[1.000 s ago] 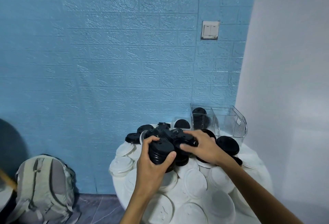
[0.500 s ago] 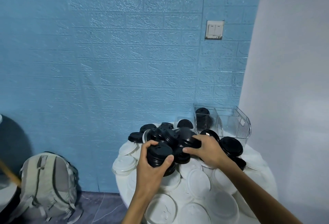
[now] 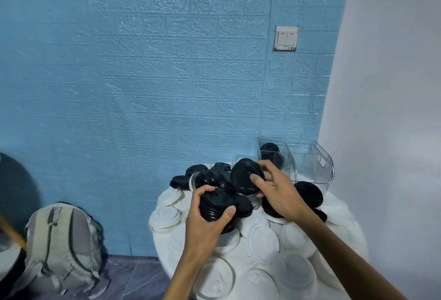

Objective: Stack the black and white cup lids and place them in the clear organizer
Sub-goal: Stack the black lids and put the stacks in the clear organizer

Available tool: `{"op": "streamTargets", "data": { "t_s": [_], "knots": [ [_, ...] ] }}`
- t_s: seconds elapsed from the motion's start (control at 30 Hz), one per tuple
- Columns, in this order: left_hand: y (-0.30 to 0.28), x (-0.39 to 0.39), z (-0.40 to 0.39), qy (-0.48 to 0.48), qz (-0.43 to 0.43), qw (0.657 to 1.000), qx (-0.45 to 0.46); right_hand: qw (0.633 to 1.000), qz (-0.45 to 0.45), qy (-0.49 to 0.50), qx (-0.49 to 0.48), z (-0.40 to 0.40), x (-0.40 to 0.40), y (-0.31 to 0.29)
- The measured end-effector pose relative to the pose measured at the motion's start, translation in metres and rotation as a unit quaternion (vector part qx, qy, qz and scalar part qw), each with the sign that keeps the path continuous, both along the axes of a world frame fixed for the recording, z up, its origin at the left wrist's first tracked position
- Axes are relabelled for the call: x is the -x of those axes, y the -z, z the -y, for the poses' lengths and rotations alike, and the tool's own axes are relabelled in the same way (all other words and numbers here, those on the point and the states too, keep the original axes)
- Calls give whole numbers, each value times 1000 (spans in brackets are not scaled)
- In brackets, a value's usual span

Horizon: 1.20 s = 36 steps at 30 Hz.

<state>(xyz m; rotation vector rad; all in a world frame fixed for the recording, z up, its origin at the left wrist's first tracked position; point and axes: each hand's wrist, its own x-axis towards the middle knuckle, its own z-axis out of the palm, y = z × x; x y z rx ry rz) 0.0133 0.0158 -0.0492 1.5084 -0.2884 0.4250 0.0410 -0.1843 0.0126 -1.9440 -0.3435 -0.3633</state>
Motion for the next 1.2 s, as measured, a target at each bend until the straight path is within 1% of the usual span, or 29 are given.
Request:
{"op": "streamTargets", "data": {
  "t_s": [0.03, 0.1, 0.13, 0.17, 0.2, 0.27, 0.3, 0.37, 0.43, 0.6, 0.67, 0.73, 0.83, 0.97, 1.07, 1.13, 1.2],
  "knots": [
    [-1, 1, 1, 3, 3, 1000, -1, 998, -13, -20, -63, -4, 3, -5],
    [-3, 3, 2, 7, 8, 1000, -5, 980, -65, -38, -183, -13, 7, -15],
    [-5, 4, 3, 6, 11, 1000, -11, 970, -101, -44, -217, -18, 8, -18],
    [-7, 7, 4, 4, 16, 1000, -17, 966, -133, -48, -218, -21, 8, -19],
    [-10, 8, 6, 3, 23, 999, -23, 970, -156, -47, -182, -25, 8, -18],
    [-15, 12, 10, 5, 39, 999, -32, 979, -186, -34, -78, -31, 4, -14],
    [-18, 13, 11, 9, 45, 998, -35, 979, -196, -35, -45, -35, 3, -12],
    [-21, 14, 11, 15, 53, 998, -42, 977, -203, -56, -26, -39, 4, -10],
    [-19, 12, 8, 14, 57, 997, -54, 978, -192, -77, -23, -39, 7, -10],
    [-15, 11, 6, 21, 47, 997, -60, 974, -189, -111, -61, -41, 13, -10],
    [-15, 11, 8, 21, 40, 998, -48, 974, -187, -107, -71, -45, 15, -7],
    [-16, 12, 11, 15, 37, 998, -39, 969, -197, -99, -108, -48, 15, -4],
    [-18, 14, 15, 7, 46, 999, -28, 946, -229, -114, -200, -51, 16, 0],
    [-20, 15, 19, 23, 42, 999, 3, 936, -232, -102, -244, -52, 18, -3],
    [-19, 14, 21, 25, 31, 999, 27, 922, -244, -80, -290, -52, 18, -4],
    [-18, 13, 23, 6, 37, 999, 39, 902, -264, -67, -335, -53, 18, -3],
    [-19, 14, 26, -18, 46, 997, 51, 874, -306, -63, -371, -57, 20, -1]
  ]
}}
